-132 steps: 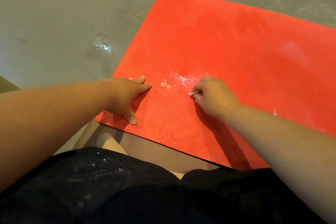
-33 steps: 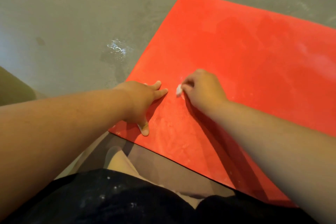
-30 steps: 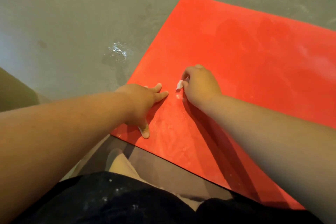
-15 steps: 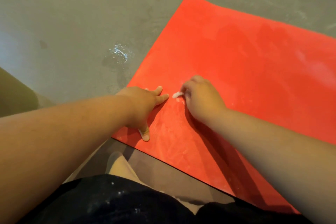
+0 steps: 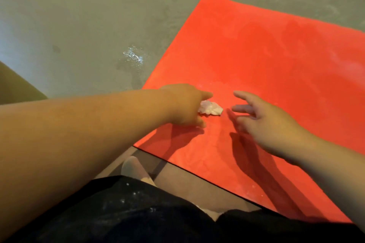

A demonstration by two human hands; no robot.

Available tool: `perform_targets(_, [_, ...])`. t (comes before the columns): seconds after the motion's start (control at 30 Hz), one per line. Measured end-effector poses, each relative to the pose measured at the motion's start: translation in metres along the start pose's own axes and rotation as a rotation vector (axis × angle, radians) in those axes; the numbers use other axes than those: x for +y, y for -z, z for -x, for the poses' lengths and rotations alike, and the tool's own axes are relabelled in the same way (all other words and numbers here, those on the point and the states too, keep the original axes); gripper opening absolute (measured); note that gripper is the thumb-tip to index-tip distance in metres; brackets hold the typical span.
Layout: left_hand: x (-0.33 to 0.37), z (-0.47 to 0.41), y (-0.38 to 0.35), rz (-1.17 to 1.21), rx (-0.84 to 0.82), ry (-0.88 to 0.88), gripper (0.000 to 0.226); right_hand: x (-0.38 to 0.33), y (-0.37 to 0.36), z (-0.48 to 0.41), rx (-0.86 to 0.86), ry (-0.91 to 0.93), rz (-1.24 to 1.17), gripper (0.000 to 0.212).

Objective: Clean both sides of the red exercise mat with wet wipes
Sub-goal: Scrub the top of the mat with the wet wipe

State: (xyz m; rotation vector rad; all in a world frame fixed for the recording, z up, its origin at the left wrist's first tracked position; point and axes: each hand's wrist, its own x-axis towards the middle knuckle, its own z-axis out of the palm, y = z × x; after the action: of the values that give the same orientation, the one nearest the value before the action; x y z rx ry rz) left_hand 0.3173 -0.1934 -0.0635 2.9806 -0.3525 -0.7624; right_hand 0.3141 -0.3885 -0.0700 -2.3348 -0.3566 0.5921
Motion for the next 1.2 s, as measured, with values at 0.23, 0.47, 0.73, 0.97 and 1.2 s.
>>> perform_targets(0.23, [0.001,-0.018,-0.018,-0.174,0.125,-0.186,0.016,0.017,0.002,0.007,-0.115,-0.071,0.396,0.057])
perform_targets(0.47, [-0.006,-0.016,-0.025,0.093,0.324,-0.039,0.023,0.016,-0.004,-0.021,-0.209,-0.079,0.433,0.06])
perform_targets(0.73, [-0.016,-0.027,-0.031,0.082,0.393,-0.13,0.025,0.016,0.002,-0.031,-0.214,-0.085,0.388,0.043])
perform_targets(0.97, [-0.008,-0.011,-0.035,0.015,0.314,-0.098,0.032,0.01,0.003,-0.029,-0.236,-0.097,0.392,0.042])
perform_targets(1.2, [-0.02,-0.024,-0.032,0.03,0.451,0.009,0.028,0.006,0.002,-0.031,-0.249,-0.09,0.452,0.045])
